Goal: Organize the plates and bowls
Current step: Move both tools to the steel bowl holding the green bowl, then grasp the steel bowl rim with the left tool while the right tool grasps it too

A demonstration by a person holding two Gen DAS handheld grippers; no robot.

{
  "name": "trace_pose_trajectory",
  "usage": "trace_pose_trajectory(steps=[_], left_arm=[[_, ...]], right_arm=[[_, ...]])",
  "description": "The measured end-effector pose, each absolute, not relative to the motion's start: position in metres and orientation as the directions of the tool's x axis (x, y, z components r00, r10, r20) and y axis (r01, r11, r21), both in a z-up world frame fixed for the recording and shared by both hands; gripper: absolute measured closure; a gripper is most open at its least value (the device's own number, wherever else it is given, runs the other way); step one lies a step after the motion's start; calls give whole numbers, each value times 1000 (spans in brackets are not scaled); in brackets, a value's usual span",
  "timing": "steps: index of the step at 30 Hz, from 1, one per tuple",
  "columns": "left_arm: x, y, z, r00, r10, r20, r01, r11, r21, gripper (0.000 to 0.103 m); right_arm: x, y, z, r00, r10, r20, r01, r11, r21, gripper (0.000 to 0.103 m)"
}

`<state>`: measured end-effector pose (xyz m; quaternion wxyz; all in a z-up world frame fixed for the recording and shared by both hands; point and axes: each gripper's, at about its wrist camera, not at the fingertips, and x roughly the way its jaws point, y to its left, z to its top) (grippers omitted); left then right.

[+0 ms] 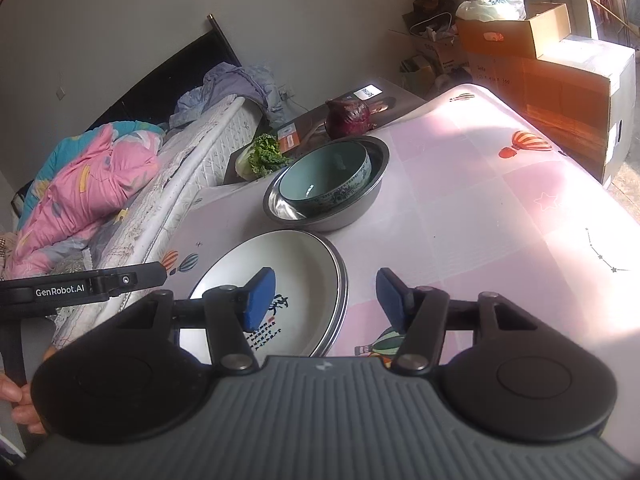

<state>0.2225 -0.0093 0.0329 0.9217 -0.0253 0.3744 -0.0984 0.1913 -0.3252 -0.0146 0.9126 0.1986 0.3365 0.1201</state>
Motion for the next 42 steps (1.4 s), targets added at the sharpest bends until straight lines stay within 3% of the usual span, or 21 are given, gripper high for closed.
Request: trace_pose_trajectory(steps=[6,12,19,31,42], left_arm=[[275,-25,28,676,-195,-711,146,981,-130,20],[328,-36,5,613,-234,-755,134,972,-193,36],[367,-47,-18,570,-230,-789,138,973,-183,52],[393,-46,-43,514,-198,-834,106,980,-168,60],[408,-50,-54,476,-207,-855,93,978,-185,69]], right_arm=[[248,-347,-14,738,353,-575,-46,876,480,47],[312,-361,-26,722,363,-589,-20,862,506,48],[366,-361,-49,686,351,-637,-20,885,466,57],[403,-354,-80,635,394,-665,-15,866,499,72],[427,-353,-91,594,416,-689,6,854,521,74]])
